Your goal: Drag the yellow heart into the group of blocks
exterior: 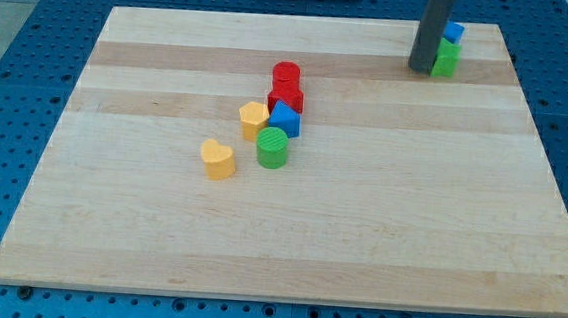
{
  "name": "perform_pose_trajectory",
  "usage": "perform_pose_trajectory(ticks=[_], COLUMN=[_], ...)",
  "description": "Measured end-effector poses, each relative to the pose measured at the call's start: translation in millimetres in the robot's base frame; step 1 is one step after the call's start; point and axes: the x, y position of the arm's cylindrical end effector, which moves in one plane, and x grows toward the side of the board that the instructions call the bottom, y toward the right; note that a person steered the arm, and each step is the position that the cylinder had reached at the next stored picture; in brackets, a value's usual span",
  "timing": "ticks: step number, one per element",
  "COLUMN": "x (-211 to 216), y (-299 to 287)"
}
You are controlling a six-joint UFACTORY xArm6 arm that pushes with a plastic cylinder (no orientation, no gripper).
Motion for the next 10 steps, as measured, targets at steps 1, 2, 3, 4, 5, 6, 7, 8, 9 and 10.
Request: perform_pose_trajectory(ticks=[1,2,3,4,5,6,7,8,9,10], x=[-2,-1,36,124,209,268,263,235,218,211], y=[7,6,3,8,-41,-141,-248,-337,-368,-344])
